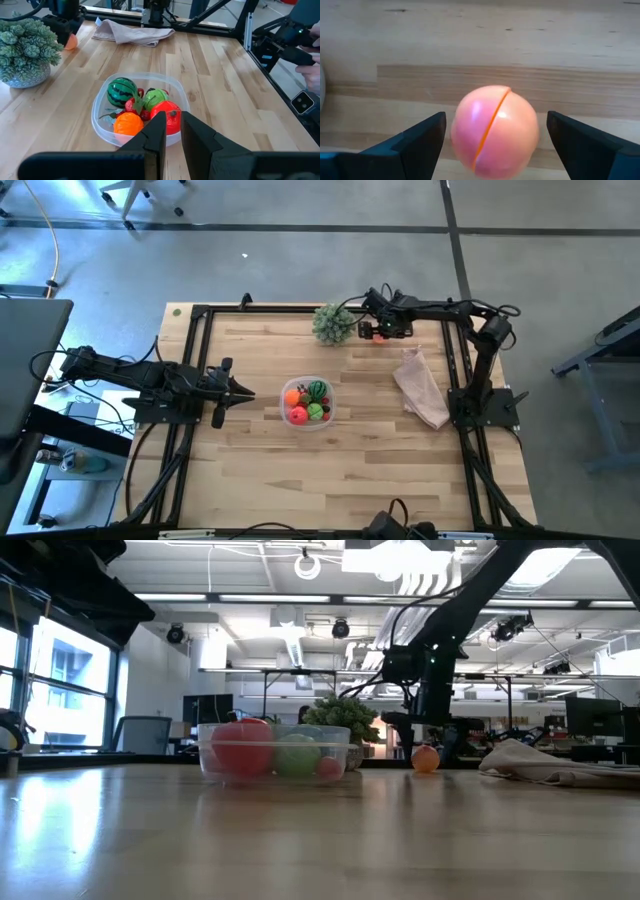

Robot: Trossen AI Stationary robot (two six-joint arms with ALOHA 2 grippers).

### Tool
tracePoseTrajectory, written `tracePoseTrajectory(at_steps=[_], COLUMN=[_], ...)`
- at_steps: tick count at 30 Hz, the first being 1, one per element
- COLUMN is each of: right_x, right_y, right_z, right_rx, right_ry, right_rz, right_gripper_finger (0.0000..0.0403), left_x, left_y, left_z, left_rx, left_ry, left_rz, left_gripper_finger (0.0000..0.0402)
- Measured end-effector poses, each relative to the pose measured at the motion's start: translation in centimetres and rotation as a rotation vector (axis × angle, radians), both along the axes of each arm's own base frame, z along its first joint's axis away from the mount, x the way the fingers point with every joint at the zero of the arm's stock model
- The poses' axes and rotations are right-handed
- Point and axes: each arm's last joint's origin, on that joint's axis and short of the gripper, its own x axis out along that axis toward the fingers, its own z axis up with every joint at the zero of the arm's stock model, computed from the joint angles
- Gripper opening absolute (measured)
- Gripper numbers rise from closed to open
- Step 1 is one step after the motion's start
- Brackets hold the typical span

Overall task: Pick and placing Produce into tupperware
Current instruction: Put the pink peach into the transparent bin

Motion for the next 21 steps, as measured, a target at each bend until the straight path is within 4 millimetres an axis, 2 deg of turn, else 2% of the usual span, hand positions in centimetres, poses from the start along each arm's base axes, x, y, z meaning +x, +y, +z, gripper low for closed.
tracePoseTrajectory(at_steps=[21], right_x=[0.03], right_y=[0.26], right_z=[-0.03], right_rx=[0.007], right_ry=[0.006], right_rz=[-0.052], right_gripper_finger=[0.0287], left_x=[0.0], left_y=[0.0], left_z=[0.01], left_rx=[0.0], left_ry=[0.0], left_rz=[0.0], left_gripper_finger=[0.0046])
